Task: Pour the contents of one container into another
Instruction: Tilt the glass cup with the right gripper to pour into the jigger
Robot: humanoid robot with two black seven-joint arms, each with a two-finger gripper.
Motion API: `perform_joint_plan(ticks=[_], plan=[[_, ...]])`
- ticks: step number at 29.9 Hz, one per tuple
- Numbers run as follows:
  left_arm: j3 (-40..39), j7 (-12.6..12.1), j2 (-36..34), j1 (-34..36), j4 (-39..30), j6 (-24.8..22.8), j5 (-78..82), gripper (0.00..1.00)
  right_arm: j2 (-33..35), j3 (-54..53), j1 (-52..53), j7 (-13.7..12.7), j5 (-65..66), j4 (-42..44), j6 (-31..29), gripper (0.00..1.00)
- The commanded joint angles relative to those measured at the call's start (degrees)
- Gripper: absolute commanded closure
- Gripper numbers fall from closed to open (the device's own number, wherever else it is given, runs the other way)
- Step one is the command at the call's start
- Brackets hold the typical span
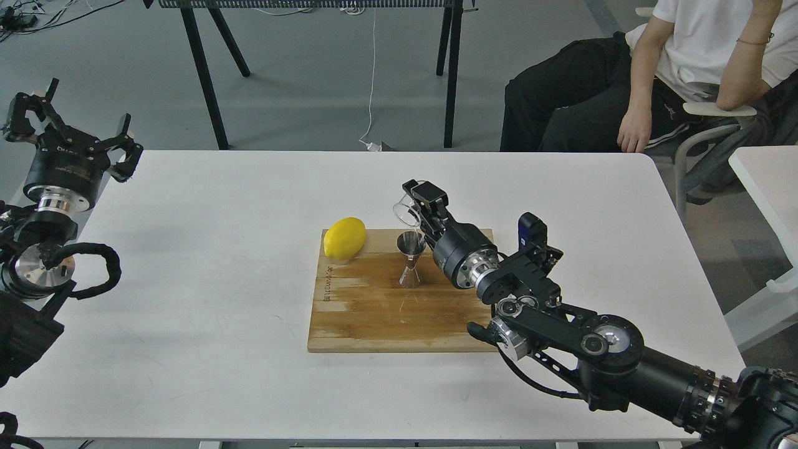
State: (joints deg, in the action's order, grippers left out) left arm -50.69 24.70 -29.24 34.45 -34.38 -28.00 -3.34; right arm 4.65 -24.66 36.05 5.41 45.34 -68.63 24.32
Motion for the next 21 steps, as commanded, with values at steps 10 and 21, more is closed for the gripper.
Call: perform_joint_plan(ticks=[10, 21], plan=[[0.0, 0.0, -0.1, 0.0, 0.0, 0.0, 0.0, 0.0, 0.2, 2.3, 0.0, 2.2, 4.8, 0.3, 0.9, 0.69], [-0.2, 0.1, -0.1, -0.3, 0.0, 0.0, -0.1, 0.0, 0.2, 6.1, 0.1, 4.1, 11.0, 3.5, 3.5, 0.69]])
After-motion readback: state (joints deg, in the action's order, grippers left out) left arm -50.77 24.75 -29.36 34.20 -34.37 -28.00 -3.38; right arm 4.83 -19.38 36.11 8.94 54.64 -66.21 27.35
